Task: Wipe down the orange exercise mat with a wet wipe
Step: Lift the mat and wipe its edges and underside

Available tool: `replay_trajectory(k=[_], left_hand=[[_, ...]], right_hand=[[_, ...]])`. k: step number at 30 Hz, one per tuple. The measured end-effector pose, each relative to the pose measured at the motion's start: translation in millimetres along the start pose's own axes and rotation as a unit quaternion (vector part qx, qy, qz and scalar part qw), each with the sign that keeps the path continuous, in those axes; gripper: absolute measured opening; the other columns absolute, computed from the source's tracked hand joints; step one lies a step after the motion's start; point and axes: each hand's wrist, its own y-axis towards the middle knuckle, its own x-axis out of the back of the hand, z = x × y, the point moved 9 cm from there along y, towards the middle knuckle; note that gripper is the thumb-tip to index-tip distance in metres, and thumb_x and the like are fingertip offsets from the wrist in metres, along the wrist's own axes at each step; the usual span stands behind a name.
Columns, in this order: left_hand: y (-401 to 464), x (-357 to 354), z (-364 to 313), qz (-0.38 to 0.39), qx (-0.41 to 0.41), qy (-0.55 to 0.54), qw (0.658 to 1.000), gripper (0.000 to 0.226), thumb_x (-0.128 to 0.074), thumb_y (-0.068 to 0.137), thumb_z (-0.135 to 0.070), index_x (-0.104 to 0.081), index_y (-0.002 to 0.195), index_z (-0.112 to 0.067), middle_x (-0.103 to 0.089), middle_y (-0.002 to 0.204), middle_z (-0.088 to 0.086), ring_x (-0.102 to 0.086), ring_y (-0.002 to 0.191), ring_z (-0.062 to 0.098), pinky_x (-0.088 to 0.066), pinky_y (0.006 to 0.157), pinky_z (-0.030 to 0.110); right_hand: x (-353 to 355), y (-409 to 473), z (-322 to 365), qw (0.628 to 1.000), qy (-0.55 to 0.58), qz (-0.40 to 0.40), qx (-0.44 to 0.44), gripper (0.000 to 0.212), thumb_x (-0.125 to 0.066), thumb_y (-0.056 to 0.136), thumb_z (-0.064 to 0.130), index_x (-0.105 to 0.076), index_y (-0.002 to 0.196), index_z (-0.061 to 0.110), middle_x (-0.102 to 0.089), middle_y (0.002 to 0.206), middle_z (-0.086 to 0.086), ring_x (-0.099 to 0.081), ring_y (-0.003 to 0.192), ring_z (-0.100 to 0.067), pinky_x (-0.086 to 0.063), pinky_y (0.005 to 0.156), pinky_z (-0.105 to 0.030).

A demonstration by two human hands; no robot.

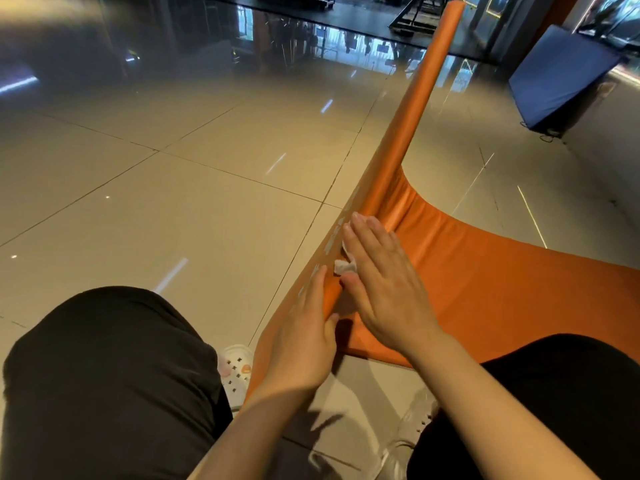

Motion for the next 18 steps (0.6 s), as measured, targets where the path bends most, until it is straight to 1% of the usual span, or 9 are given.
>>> replay_trajectory(k=[2, 5, 7, 9, 11, 12, 14, 16, 18], left_hand=[[-3, 1, -2, 0.003, -0.005, 0.010, 1.000, 0.072, -0.051, 0.099, -0.016, -0.012, 0.157, -0.034, -0.028, 0.159, -0.009, -0.035, 0.142, 0.011, -0.038, 0.112, 0.040], [-17, -3, -5, 0.024, -0.010, 0.024, 0.999, 0.075, -0.050, 0.101, -0.019, -0.002, 0.154, -0.041, -0.020, 0.161, -0.013, -0.027, 0.144, 0.009, -0.028, 0.116, 0.027], [-23, -3, -4, 0.028, -0.011, 0.022, 0.999, 0.074, -0.048, 0.102, -0.020, 0.001, 0.153, -0.044, -0.017, 0.162, -0.014, -0.023, 0.146, 0.009, -0.025, 0.118, 0.028], [-22, 1, 0, 0.020, -0.003, 0.019, 1.000, 0.072, -0.048, 0.102, -0.019, -0.003, 0.153, -0.041, -0.019, 0.162, -0.012, -0.025, 0.146, 0.011, -0.027, 0.118, 0.032], [-19, 6, 5, 0.008, 0.001, 0.018, 1.000, 0.071, -0.050, 0.101, -0.018, -0.009, 0.155, -0.038, -0.025, 0.160, -0.010, -0.032, 0.143, 0.012, -0.033, 0.115, 0.033], [-17, 7, 6, 0.005, 0.003, 0.018, 1.000, 0.071, -0.051, 0.100, -0.019, -0.010, 0.156, -0.036, -0.027, 0.159, -0.010, -0.035, 0.141, 0.012, -0.036, 0.113, 0.035], [-17, 9, 8, 0.003, 0.007, 0.015, 1.000, 0.070, -0.051, 0.100, -0.022, -0.010, 0.156, -0.037, -0.031, 0.157, -0.010, -0.039, 0.139, 0.012, -0.041, 0.109, 0.040], [-17, 10, 8, -0.002, 0.009, 0.019, 1.000, 0.070, -0.051, 0.101, -0.023, -0.010, 0.156, -0.037, -0.033, 0.156, -0.011, -0.042, 0.136, 0.011, -0.043, 0.107, 0.040], [-17, 12, 8, -0.012, 0.005, 0.024, 1.000, 0.069, -0.051, 0.100, -0.024, -0.011, 0.155, -0.040, -0.034, 0.155, -0.012, -0.044, 0.133, 0.011, -0.043, 0.106, 0.038]], right_hand=[[13, 15, -19, 1.000, -0.015, -0.001, 0.008, 0.054, -0.024, 0.107, 0.039, -0.030, 0.149, 0.005, -0.025, 0.158, -0.009, -0.015, 0.149, -0.019, -0.011, 0.123, -0.038], [45, 44, -53, 0.996, -0.073, -0.040, -0.019, 0.054, -0.024, 0.106, 0.037, -0.035, 0.148, 0.003, -0.029, 0.157, -0.013, -0.018, 0.148, -0.024, -0.006, 0.123, -0.036], [60, 58, -61, 0.993, -0.106, -0.056, -0.012, 0.052, -0.028, 0.106, 0.033, -0.038, 0.146, 0.002, -0.034, 0.155, -0.016, -0.022, 0.147, -0.030, -0.008, 0.122, -0.039], [61, 61, -54, 0.990, -0.124, -0.065, 0.013, 0.052, -0.027, 0.106, 0.032, -0.040, 0.146, 0.002, -0.035, 0.154, -0.017, -0.025, 0.146, -0.033, -0.013, 0.121, -0.044], [51, 55, -39, 0.988, -0.134, -0.067, 0.026, 0.050, -0.027, 0.106, 0.031, -0.038, 0.147, 0.004, -0.033, 0.155, -0.017, -0.025, 0.146, -0.034, -0.017, 0.120, -0.048], [46, 49, -31, 0.988, -0.134, -0.070, 0.031, 0.049, -0.030, 0.106, 0.030, -0.038, 0.147, 0.005, -0.033, 0.155, -0.016, -0.025, 0.146, -0.033, -0.018, 0.120, -0.050], [38, 37, -19, 0.987, -0.129, -0.085, 0.035, 0.047, -0.036, 0.104, 0.028, -0.043, 0.145, 0.007, -0.037, 0.153, -0.015, -0.028, 0.144, -0.032, -0.023, 0.117, -0.052], [36, 29, -9, 0.987, -0.122, -0.101, 0.038, 0.046, -0.040, 0.102, 0.028, -0.048, 0.143, 0.009, -0.042, 0.150, -0.013, -0.032, 0.142, -0.030, -0.028, 0.114, -0.052], [34, 24, 4, 0.986, -0.117, -0.110, 0.053, 0.045, -0.045, 0.101, 0.028, -0.052, 0.141, 0.010, -0.045, 0.148, -0.010, -0.036, 0.139, -0.028, -0.031, 0.112, -0.047]])
